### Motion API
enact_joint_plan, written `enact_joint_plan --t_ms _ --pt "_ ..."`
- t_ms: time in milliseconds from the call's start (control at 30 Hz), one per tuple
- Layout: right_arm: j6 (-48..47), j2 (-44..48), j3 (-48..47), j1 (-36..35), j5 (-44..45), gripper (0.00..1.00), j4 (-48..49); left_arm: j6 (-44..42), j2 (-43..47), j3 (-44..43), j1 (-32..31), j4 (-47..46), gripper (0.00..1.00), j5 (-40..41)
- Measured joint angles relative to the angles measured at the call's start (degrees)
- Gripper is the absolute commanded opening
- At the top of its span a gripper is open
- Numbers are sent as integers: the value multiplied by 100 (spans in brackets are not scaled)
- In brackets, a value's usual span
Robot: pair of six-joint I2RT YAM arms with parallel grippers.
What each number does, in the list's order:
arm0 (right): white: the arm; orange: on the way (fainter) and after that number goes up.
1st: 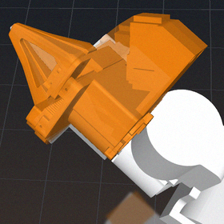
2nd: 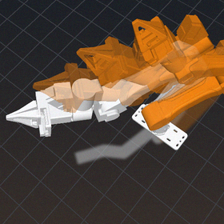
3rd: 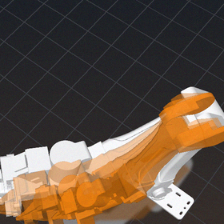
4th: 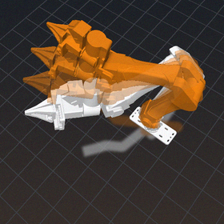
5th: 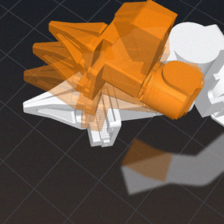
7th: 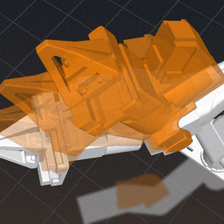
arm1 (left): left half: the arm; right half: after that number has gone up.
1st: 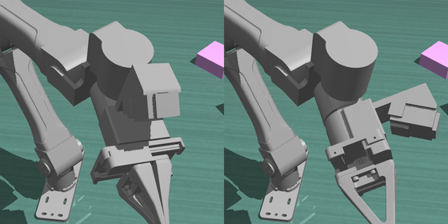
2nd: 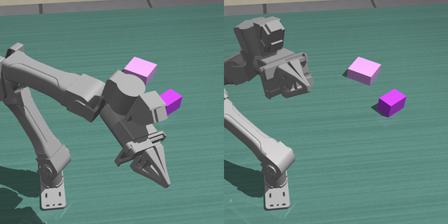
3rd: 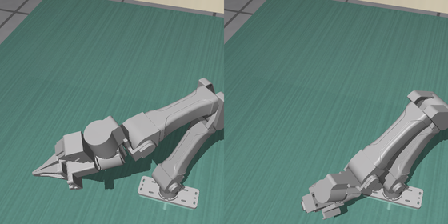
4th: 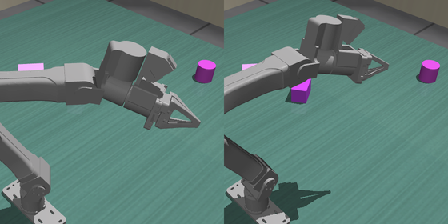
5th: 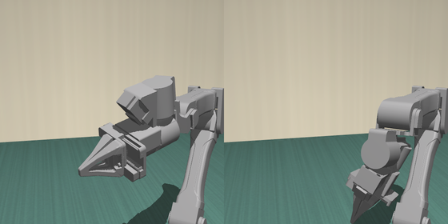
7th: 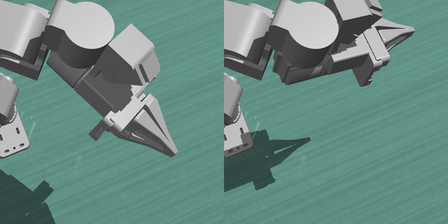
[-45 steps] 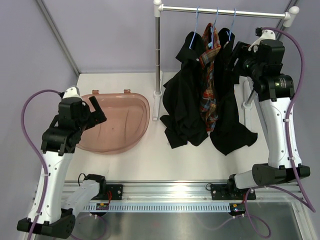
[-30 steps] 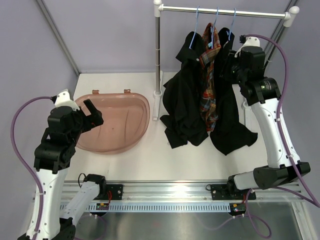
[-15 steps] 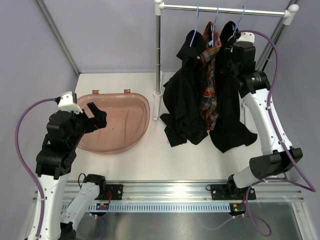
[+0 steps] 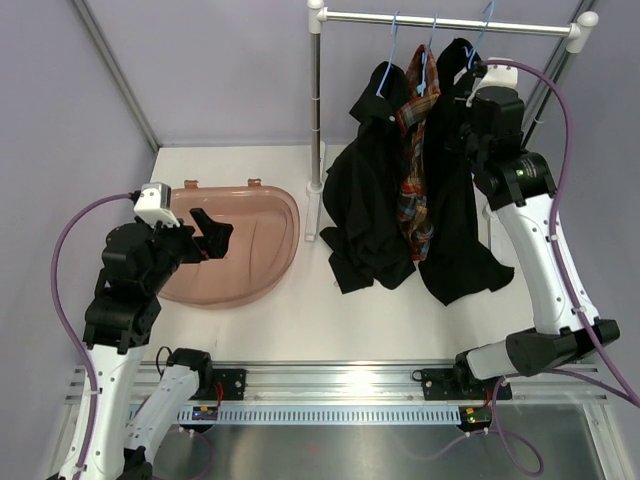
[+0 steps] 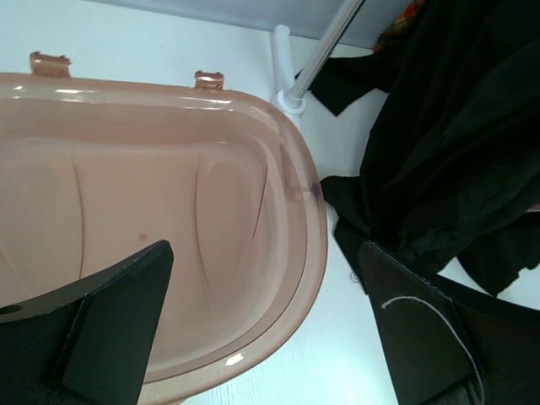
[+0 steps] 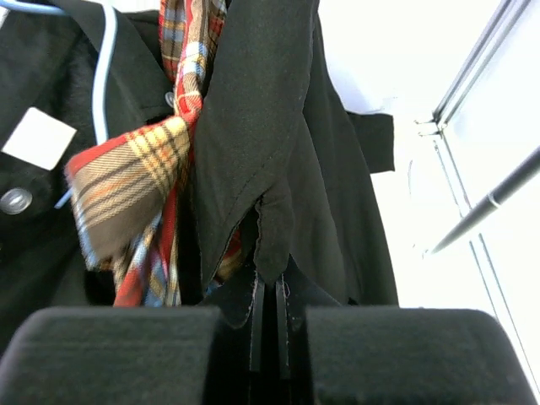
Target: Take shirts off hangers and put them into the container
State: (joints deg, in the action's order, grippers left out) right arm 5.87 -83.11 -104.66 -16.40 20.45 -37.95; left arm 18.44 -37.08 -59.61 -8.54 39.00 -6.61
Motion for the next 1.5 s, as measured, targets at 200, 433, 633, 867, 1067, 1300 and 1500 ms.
enact_joint_plan --t_ms 200,433,633,867,1067,1300,1500 --pt "48 669 13 -11 9 0 -337 0 -17 0 0 -391 99 -573" --pt "435 1735 417 -22 -282 0 -968 225 -15 26 0 -1373 96 -1766" --pt "964 2771 1591 -48 -1495 0 -1502 1045 -149 199 -129 -3091 90 -2894" --pt "1351 3364 2695 -59 -3198 0 -1873 828 -1683 -1005 -2339 -3281 88 -2415" --pt "1499 3884 2791 -59 -4205 0 -2170 313 -3049 -2114 -3569 -2785 80 -1401" --pt "1615 4435 2583 -59 -5239 0 -2437 83 -3895 -2583 -4422 -2726 73 -662" --pt "1613 4601 2702 -59 -5589 0 -2568 -20 -4308 -2667 -4907 -2889 72 -223"
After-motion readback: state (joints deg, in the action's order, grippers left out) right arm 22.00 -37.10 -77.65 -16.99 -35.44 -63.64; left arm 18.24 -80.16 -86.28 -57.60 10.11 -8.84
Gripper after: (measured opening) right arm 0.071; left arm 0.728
